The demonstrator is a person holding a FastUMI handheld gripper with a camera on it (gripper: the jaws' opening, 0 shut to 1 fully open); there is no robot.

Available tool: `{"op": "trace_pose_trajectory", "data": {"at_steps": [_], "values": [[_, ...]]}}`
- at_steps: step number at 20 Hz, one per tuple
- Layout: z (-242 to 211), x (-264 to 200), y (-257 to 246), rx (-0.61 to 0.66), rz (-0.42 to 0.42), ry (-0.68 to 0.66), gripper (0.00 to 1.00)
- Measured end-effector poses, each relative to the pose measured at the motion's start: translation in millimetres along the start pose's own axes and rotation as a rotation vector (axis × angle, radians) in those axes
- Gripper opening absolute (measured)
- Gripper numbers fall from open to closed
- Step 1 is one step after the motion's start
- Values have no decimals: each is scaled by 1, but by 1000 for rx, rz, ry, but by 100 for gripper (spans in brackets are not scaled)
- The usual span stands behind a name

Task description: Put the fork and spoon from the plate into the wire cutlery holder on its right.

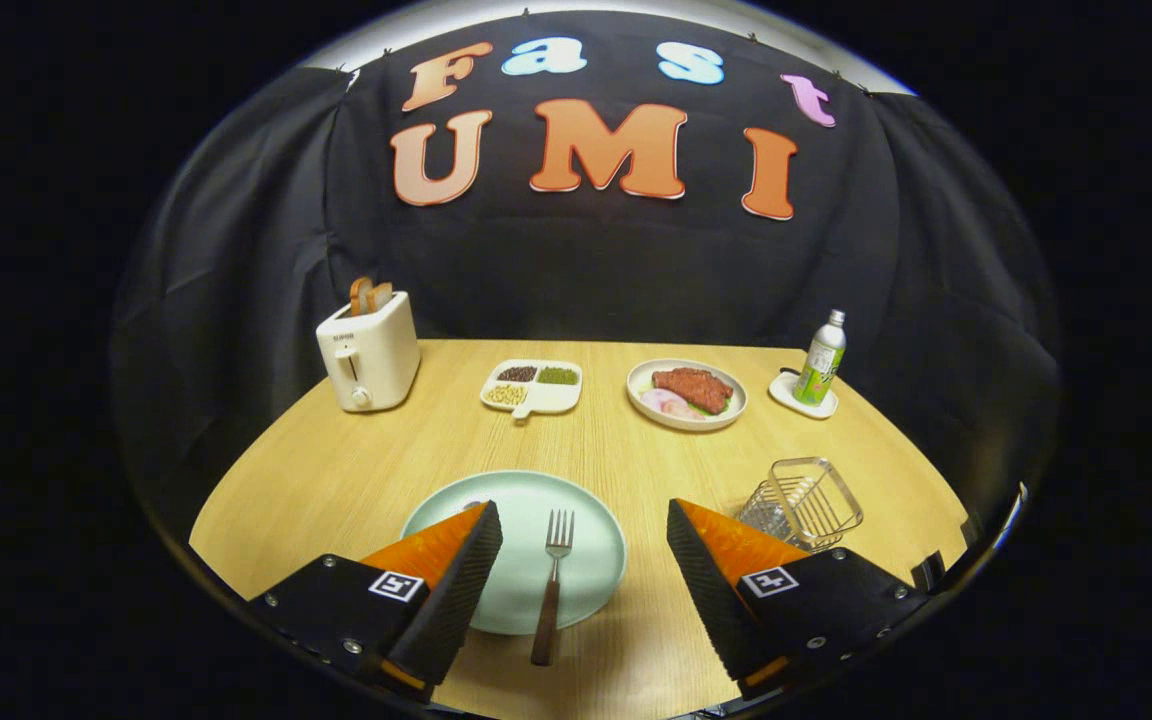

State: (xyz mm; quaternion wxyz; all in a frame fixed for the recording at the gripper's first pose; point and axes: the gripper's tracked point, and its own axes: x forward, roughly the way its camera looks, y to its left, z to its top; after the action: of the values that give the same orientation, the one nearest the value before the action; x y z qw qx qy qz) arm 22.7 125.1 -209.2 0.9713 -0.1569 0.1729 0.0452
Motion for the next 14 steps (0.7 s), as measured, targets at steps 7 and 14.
{"op": "trace_pose_trajectory", "data": {"at_steps": [7,14], "values": [[-56,29,18,-39,41,119,76],[-84,37,28,-34,57,213,47]]}}
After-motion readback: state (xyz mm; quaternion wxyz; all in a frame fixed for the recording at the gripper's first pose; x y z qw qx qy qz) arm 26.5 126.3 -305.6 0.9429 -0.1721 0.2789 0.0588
